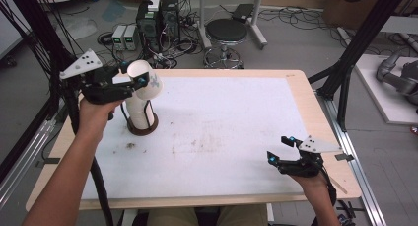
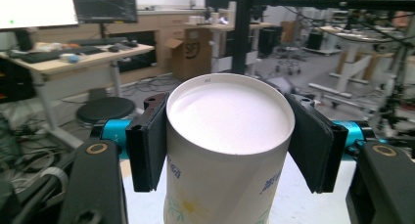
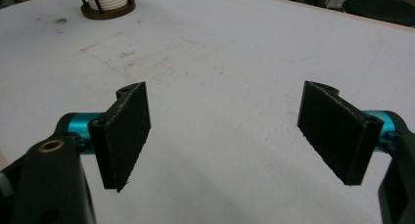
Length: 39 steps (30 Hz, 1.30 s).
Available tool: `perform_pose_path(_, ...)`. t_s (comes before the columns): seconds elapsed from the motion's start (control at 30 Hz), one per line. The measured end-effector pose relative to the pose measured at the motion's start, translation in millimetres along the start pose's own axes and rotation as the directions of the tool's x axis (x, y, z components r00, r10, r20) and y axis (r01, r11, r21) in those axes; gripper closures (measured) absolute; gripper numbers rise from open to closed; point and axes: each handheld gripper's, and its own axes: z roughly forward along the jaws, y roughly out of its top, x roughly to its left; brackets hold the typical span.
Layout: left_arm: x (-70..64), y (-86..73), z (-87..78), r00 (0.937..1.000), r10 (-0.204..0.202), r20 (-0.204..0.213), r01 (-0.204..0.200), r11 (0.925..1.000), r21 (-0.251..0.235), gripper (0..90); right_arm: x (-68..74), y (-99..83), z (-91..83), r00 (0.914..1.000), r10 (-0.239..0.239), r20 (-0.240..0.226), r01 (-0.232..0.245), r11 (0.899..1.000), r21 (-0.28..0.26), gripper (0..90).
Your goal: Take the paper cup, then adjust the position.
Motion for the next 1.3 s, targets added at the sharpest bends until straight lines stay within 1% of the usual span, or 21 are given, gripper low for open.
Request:
perform_pose_path(0.07,-4.7,-7.7,4.3,0.9998,0.007,0.017,-0.007,0.9999,0.015,36.8,1.6,1.3,1.5,1.0000,-0.002,-0.006,0.002,1.000,0.003,20.3)
perform_pose_path(0.13,-9.4,-14.6,8.6,0.9995,0.003,0.033,-0.004,0.9996,0.027,36.8,3.5,3.0,2.0,0.9999,-0.008,-0.012,0.008,1.000,-0.001,20.3)
perform_pose_path(0.17,-11.9,-17.0,10.5,0.9991,0.008,0.040,-0.010,0.9994,0.033,36.8,4.1,3.8,2.0,0.9997,-0.019,-0.014,0.019,1.000,-0.004,20.3)
perform_pose_path(0.2,-14.4,-18.9,12.4,0.9987,0.012,0.049,-0.014,0.9993,0.035,36.8,5.9,4.6,1.5,0.9997,-0.011,-0.021,0.011,1.000,0.000,20.3)
perform_pose_path(0.27,-19.3,-21.3,15.9,0.9976,0.018,0.067,-0.021,0.9989,0.042,36.8,7.1,6.7,1.3,0.9995,-0.016,-0.028,0.015,1.000,-0.008,20.3)
perform_pose_path(0.37,-26.3,-23.7,21.0,0.9948,0.027,0.098,-0.032,0.9983,0.049,36.8,9.0,11.1,1.4,0.9989,-0.024,-0.040,0.023,1.000,-0.018,20.3)
perform_pose_path(0.43,-31.3,-25.3,24.6,0.9929,0.035,0.114,-0.041,0.9975,0.057,36.8,11.4,14.2,2.8,0.9982,-0.020,-0.057,0.019,1.000,-0.017,20.3)
perform_pose_path(0.47,-33.3,-26.4,26.3,0.9918,0.039,0.122,-0.046,0.9972,0.058,36.8,13.9,17.4,5.3,0.9975,-0.028,-0.064,0.027,1.000,-0.016,20.2)
perform_pose_path(0.57,-38.1,-32.0,31.5,0.9896,0.041,0.138,-0.051,0.9962,0.070,36.7,15.7,20.2,8.3,0.9967,-0.034,-0.073,0.033,0.999,-0.016,20.2)
perform_pose_path(0.63,-41.3,-37.0,34.9,0.9876,0.035,0.153,-0.048,0.9959,0.077,36.8,17.7,23.5,11.5,0.9957,-0.044,-0.081,0.043,0.999,-0.017,20.2)
perform_pose_path(0.67,-43.1,-39.4,36.7,0.9862,0.036,0.162,-0.050,0.9952,0.084,36.8,19.2,25.1,12.9,0.9952,-0.042,-0.088,0.041,0.999,-0.012,20.2)
perform_pose_path(0.73,-46.6,-44.1,40.1,0.9836,0.039,0.176,-0.057,0.9937,0.097,36.8,20.6,28.6,17.1,0.9930,-0.048,-0.108,0.047,0.999,-0.014,20.2)
perform_pose_path(0.87,-54.3,-52.9,45.1,0.9792,0.030,0.201,-0.051,0.9938,0.099,36.8,24.6,35.8,27.1,0.9878,-0.053,-0.146,0.051,0.999,-0.016,20.2)
perform_pose_path(0.97,-60.6,-59.6,47.9,0.9764,0.026,0.214,-0.049,0.9936,0.102,36.8,27.1,40.0,35.2,0.9873,-0.040,-0.154,0.041,0.999,0.006,20.1)
perform_pose_path(1.0,-62.9,-62.1,48.9,0.9758,0.025,0.217,-0.049,0.9933,0.105,36.8,28.7,41.1,38.8,0.9826,-0.045,-0.180,0.048,0.999,0.007,20.1)
perform_pose_path(1.03,-64.9,-64.6,50.0,0.9749,0.024,0.221,-0.049,0.9928,0.109,36.8,28.7,41.1,38.8,0.9826,-0.045,-0.180,0.048,0.999,0.007,20.1)
perform_pose_path(1.07,-66.5,-66.7,51.1,0.9735,0.027,0.227,-0.055,0.9916,0.117,36.8,29.8,41.3,39.7,0.9808,-0.055,-0.187,0.058,0.998,0.007,20.1)
perform_pose_path(1.13,-69.6,-70.3,53.5,0.9719,0.023,0.234,-0.054,0.9908,0.125,36.8,31.2,41.4,40.6,0.9769,-0.067,-0.203,0.069,0.998,0.002,20.2)
perform_pose_path(1.23,-73.4,-73.5,56.6,0.9684,0.022,0.248,-0.056,0.9899,0.130,36.8,32.2,41.5,40.3,0.9748,-0.068,-0.212,0.068,0.998,-0.009,20.2)
perform_pose_path(1.3,-76.4,-75.3,59.2,0.9643,0.018,0.264,-0.054,0.9902,0.128,36.8,33.5,41.5,39.5,0.9718,-0.077,-0.223,0.074,0.997,-0.022,20.2)
